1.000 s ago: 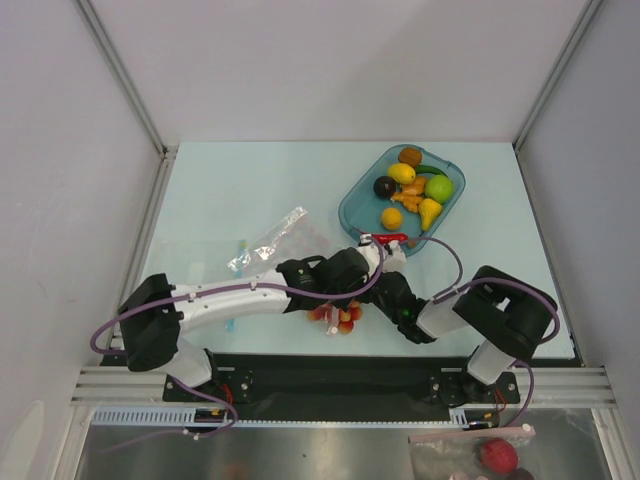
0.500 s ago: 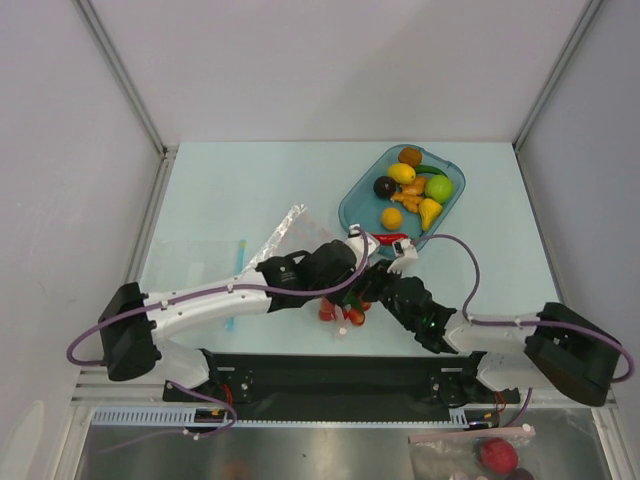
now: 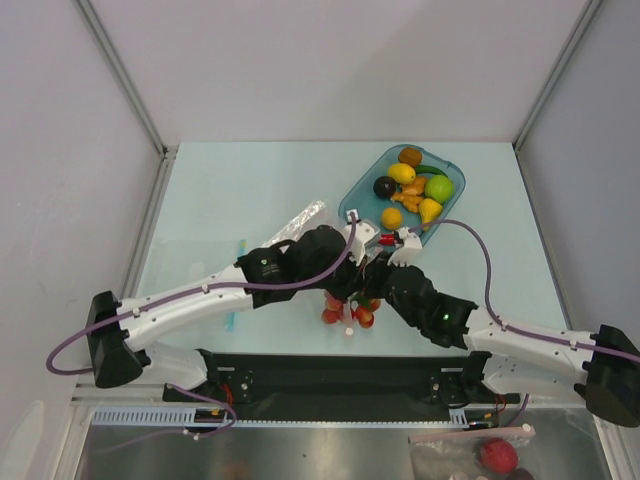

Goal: Place the food in the zip-top bag and seal the zipper
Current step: Place the fake fruit in the zipper food storage bag.

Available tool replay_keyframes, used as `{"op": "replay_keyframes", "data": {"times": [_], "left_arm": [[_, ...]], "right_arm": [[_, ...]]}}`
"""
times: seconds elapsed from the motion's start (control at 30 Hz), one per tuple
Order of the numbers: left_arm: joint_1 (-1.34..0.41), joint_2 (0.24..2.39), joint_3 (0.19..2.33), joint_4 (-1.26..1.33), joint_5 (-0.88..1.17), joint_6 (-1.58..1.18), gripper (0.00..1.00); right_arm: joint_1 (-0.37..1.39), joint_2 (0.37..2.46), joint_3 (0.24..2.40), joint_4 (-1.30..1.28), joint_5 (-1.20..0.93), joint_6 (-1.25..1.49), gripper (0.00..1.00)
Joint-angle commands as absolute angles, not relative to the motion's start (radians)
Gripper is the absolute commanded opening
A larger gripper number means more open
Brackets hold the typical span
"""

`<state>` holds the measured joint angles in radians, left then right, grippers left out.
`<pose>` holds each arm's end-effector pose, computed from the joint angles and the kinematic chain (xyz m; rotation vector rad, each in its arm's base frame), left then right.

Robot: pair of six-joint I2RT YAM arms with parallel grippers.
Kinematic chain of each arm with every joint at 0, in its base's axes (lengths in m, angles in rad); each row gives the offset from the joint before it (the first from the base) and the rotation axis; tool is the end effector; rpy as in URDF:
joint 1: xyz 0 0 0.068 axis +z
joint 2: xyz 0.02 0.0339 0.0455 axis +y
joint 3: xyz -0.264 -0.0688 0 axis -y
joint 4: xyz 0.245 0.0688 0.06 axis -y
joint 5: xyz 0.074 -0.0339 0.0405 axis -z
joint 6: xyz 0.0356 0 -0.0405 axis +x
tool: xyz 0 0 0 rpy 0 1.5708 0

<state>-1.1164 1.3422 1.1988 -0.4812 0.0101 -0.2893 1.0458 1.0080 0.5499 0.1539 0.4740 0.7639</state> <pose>0.1314 -0.2698 0.3309 0.9344 2.1143 -0.7737 0.1275 0.1876 0.2506 0.0664 1.9198 0.8097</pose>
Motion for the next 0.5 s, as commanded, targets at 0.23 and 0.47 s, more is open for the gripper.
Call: {"op": "replay_keyframes", "data": {"times": [0.23,0.47], "left_arm": [[-1.144,1.126,1.165,-0.082,0.328,-0.567,0.0],[-1.129,1.023,0.915,0.256,0.267,-0.822,0.0]], "right_arm": [[1.055,0.962,0.744,-0.098,0.554,0.836,0.0],[1.039,1.008,1.083,-0.662,0.585,0.862,0.0]]}}
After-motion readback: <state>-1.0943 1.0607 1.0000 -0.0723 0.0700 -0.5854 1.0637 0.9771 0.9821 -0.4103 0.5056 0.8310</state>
